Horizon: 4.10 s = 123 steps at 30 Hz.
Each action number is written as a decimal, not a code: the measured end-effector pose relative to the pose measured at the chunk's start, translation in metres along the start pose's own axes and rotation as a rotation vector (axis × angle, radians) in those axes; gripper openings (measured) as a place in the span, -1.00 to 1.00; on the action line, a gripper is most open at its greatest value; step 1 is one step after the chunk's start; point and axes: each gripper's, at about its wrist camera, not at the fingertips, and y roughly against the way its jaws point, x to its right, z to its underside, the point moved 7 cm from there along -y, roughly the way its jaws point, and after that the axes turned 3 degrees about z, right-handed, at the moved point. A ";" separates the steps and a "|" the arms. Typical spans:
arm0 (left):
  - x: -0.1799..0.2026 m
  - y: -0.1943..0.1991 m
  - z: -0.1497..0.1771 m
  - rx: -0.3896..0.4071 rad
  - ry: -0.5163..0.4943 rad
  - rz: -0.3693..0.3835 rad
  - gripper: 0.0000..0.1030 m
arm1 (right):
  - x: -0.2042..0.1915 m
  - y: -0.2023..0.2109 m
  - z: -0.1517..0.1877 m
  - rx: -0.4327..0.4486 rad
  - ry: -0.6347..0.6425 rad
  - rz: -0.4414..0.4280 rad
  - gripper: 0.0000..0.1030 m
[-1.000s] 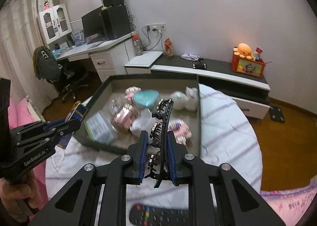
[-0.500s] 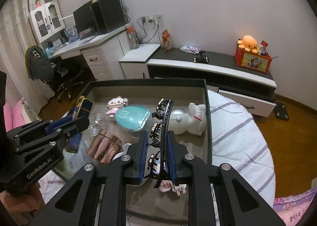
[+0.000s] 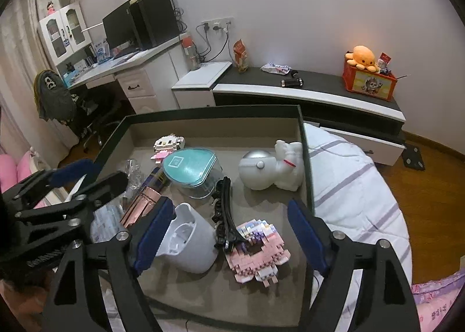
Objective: Organize rigid objects
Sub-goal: 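Carry the tube and beaded strip into the green box and open both grippers, then move the right gripper to the black TV remote and grasp it, then grasp the white charger block with the left gripper while the right holds the remote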
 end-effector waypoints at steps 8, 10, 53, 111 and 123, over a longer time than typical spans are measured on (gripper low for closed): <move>-0.018 0.057 0.010 0.065 0.041 -0.021 1.00 | -0.001 0.042 0.008 0.069 -0.044 0.011 1.00; -0.020 0.067 0.015 0.068 0.046 -0.025 1.00 | -0.004 0.051 0.012 0.076 -0.042 0.008 1.00; 0.000 0.117 0.138 -0.054 0.079 -0.033 1.00 | -0.004 0.116 0.150 -0.024 0.094 0.033 1.00; 0.027 -0.012 0.136 -0.193 0.048 -0.034 0.96 | -0.021 0.044 0.152 -0.165 0.154 -0.159 -0.64; 0.024 0.014 0.138 -0.152 0.050 0.037 0.38 | -0.025 0.050 0.154 -0.150 0.117 -0.143 -0.64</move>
